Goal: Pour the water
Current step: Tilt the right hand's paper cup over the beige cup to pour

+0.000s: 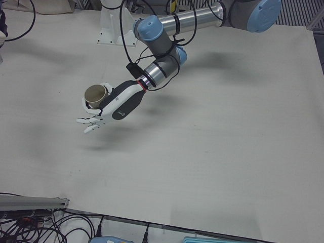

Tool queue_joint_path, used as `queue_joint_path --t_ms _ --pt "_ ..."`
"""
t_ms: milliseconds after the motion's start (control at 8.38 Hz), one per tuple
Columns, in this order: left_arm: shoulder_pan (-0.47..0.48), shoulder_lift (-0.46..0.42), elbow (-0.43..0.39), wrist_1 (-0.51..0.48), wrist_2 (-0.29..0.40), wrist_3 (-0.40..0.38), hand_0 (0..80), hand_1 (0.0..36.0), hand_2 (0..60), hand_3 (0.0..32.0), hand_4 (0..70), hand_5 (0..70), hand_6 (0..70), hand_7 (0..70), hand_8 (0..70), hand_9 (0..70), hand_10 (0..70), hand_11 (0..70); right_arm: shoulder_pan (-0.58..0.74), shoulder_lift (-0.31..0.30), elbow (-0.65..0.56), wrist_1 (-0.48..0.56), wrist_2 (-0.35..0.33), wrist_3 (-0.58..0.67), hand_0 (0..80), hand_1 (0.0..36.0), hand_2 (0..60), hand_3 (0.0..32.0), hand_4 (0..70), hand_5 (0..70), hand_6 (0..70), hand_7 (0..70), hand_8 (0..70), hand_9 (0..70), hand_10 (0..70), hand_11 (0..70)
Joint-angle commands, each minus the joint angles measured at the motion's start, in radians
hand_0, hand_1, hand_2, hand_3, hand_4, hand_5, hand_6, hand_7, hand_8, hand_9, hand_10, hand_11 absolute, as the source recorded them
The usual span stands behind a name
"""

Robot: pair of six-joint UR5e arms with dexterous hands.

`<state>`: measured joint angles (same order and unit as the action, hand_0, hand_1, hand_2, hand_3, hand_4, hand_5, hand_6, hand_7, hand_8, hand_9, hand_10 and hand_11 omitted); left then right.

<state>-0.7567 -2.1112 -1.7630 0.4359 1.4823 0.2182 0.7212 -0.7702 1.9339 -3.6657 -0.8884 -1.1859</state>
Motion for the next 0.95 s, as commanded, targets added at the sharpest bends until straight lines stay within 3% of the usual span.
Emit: queue_joint_path --t_ms 0,119,596,716,835 --pt "0.034 -0.046 -0.007 0.053 0.007 -0.053 80.0 36.0 60.0 0.0 70.0 70.0 23.5 17.1 7.8 6.0 7.4 14.0 -0.124 -0.001 0.011 0.042 0.106 -0.381 80.0 36.0 60.0 0.0 70.0 70.0 70.0 70.0 55.0 66.7 50.8 70.0" --pt "0.068 -0.044 -0.018 0.053 0.01 -0.053 80.0 36.0 60.0 0.0 70.0 70.0 23.7 17.1 7.9 6.0 7.3 13.9 -0.137 -0.003 0.008 0.042 0.147 -0.435 80.0 36.0 60.0 0.0 70.0 70.0 70.0 70.0 53.5 64.9 49.9 70.0" --pt "0.114 -0.038 -0.065 0.053 0.041 -0.051 80.0 36.0 60.0 0.0 70.0 70.0 23.6 17.0 8.0 6.2 7.4 14.1 -0.16 -0.011 0.008 0.046 0.169 -0.517 80.0 36.0 60.0 0.0 70.0 70.0 70.0 70.0 48.7 59.4 43.6 63.5" --pt "0.106 -0.029 -0.066 0.047 0.041 -0.054 80.0 36.0 60.0 0.0 70.0 70.0 23.9 17.3 8.2 6.4 7.5 14.2 -0.152 -0.076 0.086 0.076 0.17 -0.477 80.0 36.0 60.0 0.0 70.0 70.0 70.0 70.0 47.0 57.6 41.2 60.0" --pt "0.1 0.012 -0.066 0.006 0.041 -0.056 80.0 36.0 60.0 0.0 70.0 70.0 23.8 17.2 8.2 6.4 7.4 14.1 -0.131 -0.2 0.191 0.134 0.18 -0.365 80.0 36.0 60.0 0.0 70.0 70.0 70.0 70.0 46.1 56.4 40.7 59.3"
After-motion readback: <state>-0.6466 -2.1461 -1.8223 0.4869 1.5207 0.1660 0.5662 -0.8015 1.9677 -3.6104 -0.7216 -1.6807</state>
